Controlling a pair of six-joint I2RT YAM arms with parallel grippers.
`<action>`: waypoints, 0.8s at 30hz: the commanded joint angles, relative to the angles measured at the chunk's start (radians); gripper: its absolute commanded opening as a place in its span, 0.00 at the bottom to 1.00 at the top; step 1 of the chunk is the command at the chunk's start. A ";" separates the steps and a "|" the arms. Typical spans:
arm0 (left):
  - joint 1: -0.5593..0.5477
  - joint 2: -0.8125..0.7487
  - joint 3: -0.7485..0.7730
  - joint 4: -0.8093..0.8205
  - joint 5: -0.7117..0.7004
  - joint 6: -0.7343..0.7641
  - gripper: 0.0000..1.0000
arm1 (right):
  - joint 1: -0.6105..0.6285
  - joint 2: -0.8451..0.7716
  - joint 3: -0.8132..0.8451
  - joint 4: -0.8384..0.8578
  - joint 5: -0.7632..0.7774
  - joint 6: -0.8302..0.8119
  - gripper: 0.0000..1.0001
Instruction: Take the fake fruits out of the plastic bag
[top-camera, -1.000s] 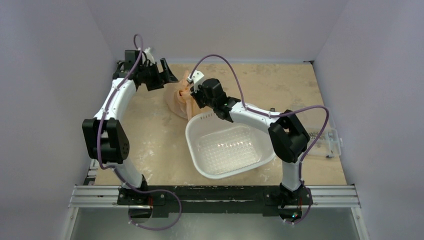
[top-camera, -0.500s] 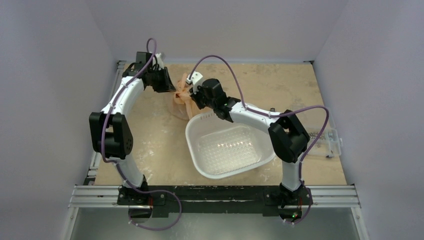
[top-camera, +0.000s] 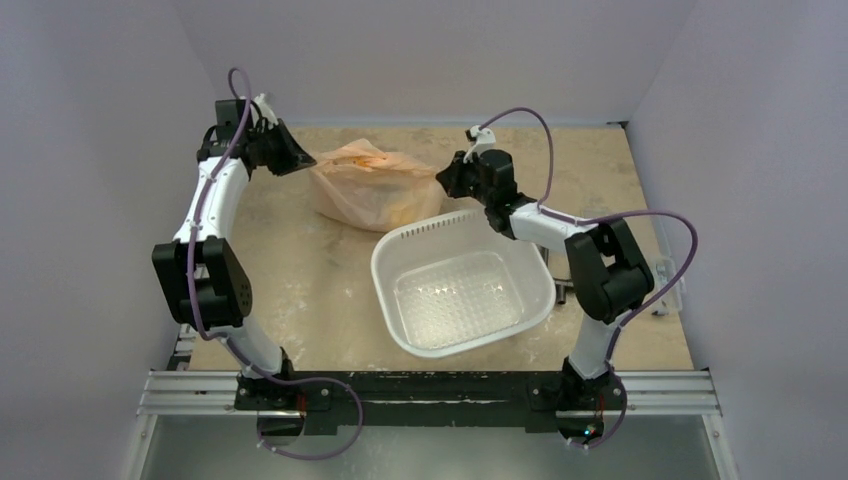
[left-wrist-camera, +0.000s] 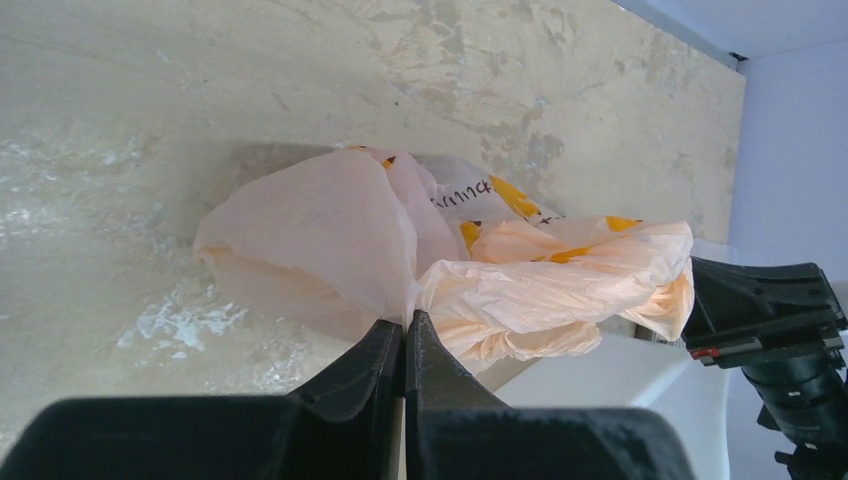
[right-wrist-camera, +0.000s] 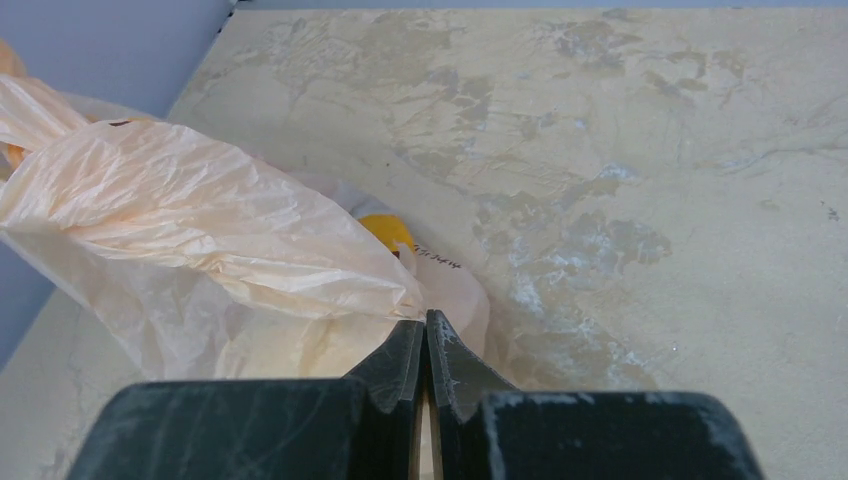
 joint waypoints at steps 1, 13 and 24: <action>-0.004 0.017 0.001 0.064 0.083 -0.038 0.00 | 0.023 -0.010 0.052 0.055 -0.096 0.024 0.00; -0.030 0.037 0.006 0.079 0.138 -0.063 0.00 | 0.261 0.061 0.357 -0.311 0.342 -0.768 0.67; -0.070 0.040 0.016 0.066 0.143 -0.045 0.00 | 0.418 0.284 0.632 -0.300 0.685 -0.972 0.70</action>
